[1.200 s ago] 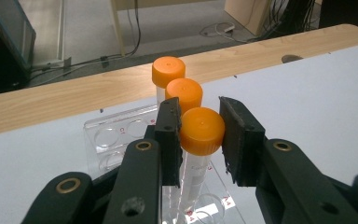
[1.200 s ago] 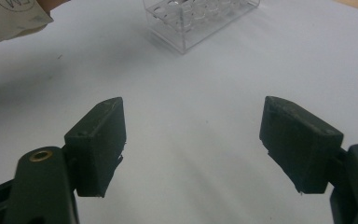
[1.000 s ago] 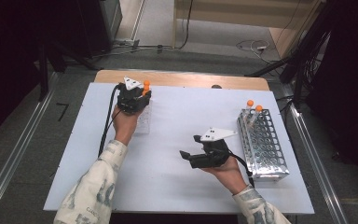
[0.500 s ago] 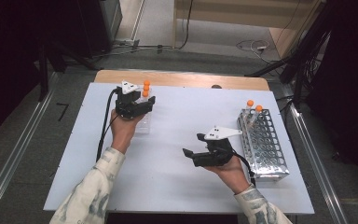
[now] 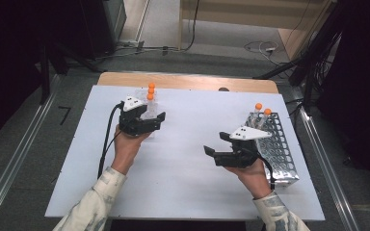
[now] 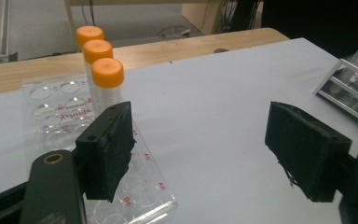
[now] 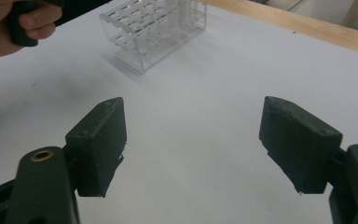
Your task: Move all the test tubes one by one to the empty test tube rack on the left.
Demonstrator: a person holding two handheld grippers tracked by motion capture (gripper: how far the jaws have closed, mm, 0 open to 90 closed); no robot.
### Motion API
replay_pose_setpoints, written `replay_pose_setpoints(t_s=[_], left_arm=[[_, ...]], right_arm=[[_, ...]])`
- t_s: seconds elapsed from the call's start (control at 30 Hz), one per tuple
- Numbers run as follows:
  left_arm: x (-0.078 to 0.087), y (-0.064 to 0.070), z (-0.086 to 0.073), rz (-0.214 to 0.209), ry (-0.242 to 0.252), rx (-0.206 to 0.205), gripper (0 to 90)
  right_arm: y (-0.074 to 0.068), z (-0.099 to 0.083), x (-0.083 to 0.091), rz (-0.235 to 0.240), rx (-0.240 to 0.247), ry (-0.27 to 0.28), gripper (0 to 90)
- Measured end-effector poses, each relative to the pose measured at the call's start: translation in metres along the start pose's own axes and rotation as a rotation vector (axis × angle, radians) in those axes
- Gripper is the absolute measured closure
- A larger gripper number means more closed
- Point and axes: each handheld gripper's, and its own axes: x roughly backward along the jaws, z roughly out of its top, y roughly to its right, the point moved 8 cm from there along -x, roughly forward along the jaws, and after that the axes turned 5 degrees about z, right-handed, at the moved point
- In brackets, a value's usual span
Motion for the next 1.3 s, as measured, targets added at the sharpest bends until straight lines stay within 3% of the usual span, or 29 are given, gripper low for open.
replay_pose_setpoints(t_s=[0.27,0.63,0.83,0.97,1.1,1.3], left_arm=[[0.005,0.007,-0.003,-0.035,0.009,-0.006,21.4],[0.009,0.007,-0.003,-0.049,0.017,0.011,21.4],[0.011,0.007,-0.002,-0.054,0.021,0.016,21.4],[0.012,0.008,-0.002,-0.056,0.022,0.017,21.4],[0.013,0.008,-0.001,-0.059,0.027,0.016,21.5],[0.013,0.009,-0.002,-0.062,0.025,0.017,21.5]], right_arm=[[0.027,-0.001,0.028,-0.083,-0.028,0.02,21.5],[0.091,-0.003,0.077,-0.268,-0.086,0.044,21.5],[0.122,-0.003,0.093,-0.336,-0.088,0.044,21.4],[0.147,-0.006,0.097,-0.365,-0.123,0.034,21.4],[0.168,-0.015,0.089,-0.381,-0.153,0.006,21.4],[0.188,-0.021,0.072,-0.359,-0.168,0.017,24.8]])
